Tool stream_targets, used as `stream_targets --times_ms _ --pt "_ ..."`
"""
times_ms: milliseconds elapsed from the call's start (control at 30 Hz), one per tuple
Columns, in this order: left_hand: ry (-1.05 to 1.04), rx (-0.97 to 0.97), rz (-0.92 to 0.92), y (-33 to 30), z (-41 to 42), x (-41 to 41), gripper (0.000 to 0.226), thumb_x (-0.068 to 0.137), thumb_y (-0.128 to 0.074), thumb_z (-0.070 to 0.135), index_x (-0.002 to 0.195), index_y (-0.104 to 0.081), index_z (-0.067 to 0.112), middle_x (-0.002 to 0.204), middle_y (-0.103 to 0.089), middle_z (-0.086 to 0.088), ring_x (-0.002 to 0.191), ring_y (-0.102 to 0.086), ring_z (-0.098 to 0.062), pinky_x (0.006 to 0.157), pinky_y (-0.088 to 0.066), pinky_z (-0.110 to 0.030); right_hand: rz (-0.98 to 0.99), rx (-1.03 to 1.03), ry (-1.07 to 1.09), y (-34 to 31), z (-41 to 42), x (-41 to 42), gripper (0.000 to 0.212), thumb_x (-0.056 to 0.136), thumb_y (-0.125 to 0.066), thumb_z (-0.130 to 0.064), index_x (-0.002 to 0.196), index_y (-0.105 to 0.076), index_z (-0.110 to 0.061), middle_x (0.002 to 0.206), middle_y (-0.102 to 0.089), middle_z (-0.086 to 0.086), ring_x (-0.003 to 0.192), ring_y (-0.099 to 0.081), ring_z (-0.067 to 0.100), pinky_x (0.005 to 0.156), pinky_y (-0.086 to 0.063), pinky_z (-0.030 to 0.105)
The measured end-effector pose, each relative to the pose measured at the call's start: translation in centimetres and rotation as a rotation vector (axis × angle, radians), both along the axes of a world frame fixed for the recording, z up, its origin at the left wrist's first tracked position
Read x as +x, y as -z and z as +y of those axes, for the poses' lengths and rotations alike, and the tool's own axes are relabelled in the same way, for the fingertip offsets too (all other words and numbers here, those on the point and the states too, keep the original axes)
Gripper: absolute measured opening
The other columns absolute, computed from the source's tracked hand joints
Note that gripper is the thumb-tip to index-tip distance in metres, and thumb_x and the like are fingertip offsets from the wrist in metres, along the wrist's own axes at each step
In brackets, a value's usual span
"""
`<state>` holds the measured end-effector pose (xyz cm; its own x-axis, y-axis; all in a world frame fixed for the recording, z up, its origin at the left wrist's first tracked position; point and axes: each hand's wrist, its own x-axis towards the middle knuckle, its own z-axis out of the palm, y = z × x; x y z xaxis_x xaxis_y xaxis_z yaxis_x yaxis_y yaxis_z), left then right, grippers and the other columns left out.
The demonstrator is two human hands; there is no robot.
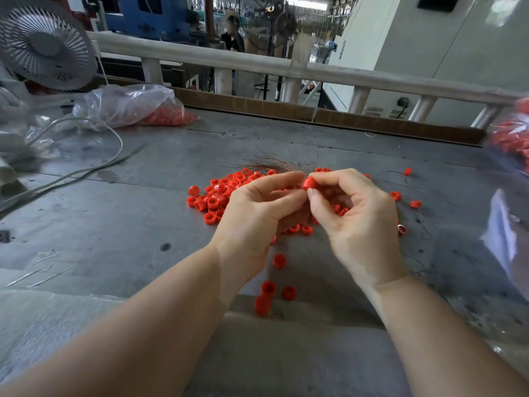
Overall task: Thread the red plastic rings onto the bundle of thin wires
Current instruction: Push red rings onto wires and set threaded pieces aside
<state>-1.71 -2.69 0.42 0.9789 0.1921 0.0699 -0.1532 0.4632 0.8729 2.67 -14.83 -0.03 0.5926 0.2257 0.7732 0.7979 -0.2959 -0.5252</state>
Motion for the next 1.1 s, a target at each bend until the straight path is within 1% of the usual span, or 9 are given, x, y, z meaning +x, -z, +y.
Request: stream_targets --times_ms 67,233,333,467,600,700,833,967,1100 --pt "-0.011 0.069 -0.056 0.1 0.0 0.0 0.022 0.081 -0.061 -0.002 0.096 -0.069 0.011 0.084 -0.073 -0.010 0.076 -0.070 -0.018 0.071 -0.058 -0.024 0.066 0.028 -0.038 -0.1 0.0 -0.1 0.011 0.081 -0.065 -0.006 0.089 -0.069 -0.013 0.082 -0.067 0.002 0.071 -0.064 0.011 0.068 -0.054 0.026" --pt "-0.061 0.187 -0.124 0.1 0.0 -0.2 0.017 0.079 -0.064 0.002 0.091 -0.072 0.011 0.085 -0.074 -0.007 0.080 -0.071 -0.019 0.072 -0.057 -0.024 0.191 0.077 -0.153 -0.7 0.0 -0.4 0.026 0.082 -0.065 -0.001 0.083 -0.064 -0.027 0.078 -0.067 -0.009 0.069 -0.064 0.005 0.067 -0.052 0.018" --pt "-0.096 0.262 -0.143 0.1 0.1 -0.2 0.015 0.079 -0.065 0.000 0.089 -0.071 0.010 0.082 -0.074 -0.007 0.077 -0.071 -0.021 0.069 -0.057 -0.025 0.234 0.068 -0.176 -0.8 -0.2 -0.5 0.028 0.082 -0.065 0.002 0.080 -0.063 -0.025 0.075 -0.067 -0.006 0.067 -0.062 0.005 0.065 -0.052 0.018" --pt "-0.104 0.304 -0.162 0.0 0.2 -0.3 0.012 0.079 -0.065 -0.001 0.085 -0.069 0.008 0.073 -0.073 -0.003 0.071 -0.071 -0.017 0.064 -0.055 -0.020 0.265 0.059 -0.195 -1.0 -0.2 -0.6 0.018 0.080 -0.064 -0.005 0.078 -0.062 -0.023 0.072 -0.066 0.001 0.064 -0.059 0.007 0.063 -0.051 0.019" --pt "-0.092 0.309 -0.171 0.0 0.3 -0.4 0.012 0.079 -0.064 -0.001 0.084 -0.069 0.008 0.073 -0.073 -0.004 0.070 -0.071 -0.017 0.063 -0.055 -0.020 0.268 0.053 -0.184 -1.0 -0.2 -0.7 0.024 0.082 -0.065 0.003 0.077 -0.062 -0.021 0.072 -0.066 0.001 0.063 -0.060 0.010 0.063 -0.052 0.021" --pt "-0.080 0.310 -0.176 -0.1 0.4 -0.5 0.011 0.079 -0.064 0.000 0.083 -0.068 0.009 0.073 -0.073 -0.003 0.071 -0.071 -0.016 0.063 -0.055 -0.020 0.252 0.058 -0.168 -1.1 -0.1 -0.9 0.018 0.081 -0.066 0.001 0.078 -0.063 -0.017 0.072 -0.067 0.001 0.064 -0.062 0.016 0.063 -0.053 0.024" --pt "-0.075 0.310 -0.175 0.0 0.4 -0.4 0.011 0.080 -0.063 0.000 0.083 -0.069 0.009 0.074 -0.073 -0.004 0.071 -0.071 -0.015 0.063 -0.055 -0.020 0.204 0.045 -0.112 -0.9 0.0 -0.9 0.004 0.078 -0.063 -0.011 0.080 -0.066 -0.012 0.073 -0.067 0.003 0.065 -0.063 0.015 0.064 -0.054 0.026" --pt "0.007 0.140 -0.092 0.0 0.2 -0.4 0.007 0.077 -0.066 0.007 0.080 -0.071 0.010 0.074 -0.072 -0.008 0.068 -0.070 -0.017 0.062 -0.057 -0.024 0.032 -0.062 -0.006 -0.5 0.0 -0.7 0.007 0.078 -0.066 -0.006 0.085 -0.069 -0.005 0.077 -0.064 0.006 0.068 -0.058 0.012 0.066 -0.049 0.022" --pt "-0.002 0.127 -0.054 0.3 0.2 -0.1 0.020 0.065 -0.069 0.012 0.085 -0.069 0.008 0.077 -0.072 -0.007 0.067 -0.068 -0.015 0.064 -0.057 -0.023 -0.074 -0.132 0.009 -0.4 -0.2 -0.5 0.015 0.074 -0.067 0.003 0.087 -0.071 -0.003 0.081 -0.064 0.006 0.076 -0.057 0.009 0.072 -0.046 0.016"
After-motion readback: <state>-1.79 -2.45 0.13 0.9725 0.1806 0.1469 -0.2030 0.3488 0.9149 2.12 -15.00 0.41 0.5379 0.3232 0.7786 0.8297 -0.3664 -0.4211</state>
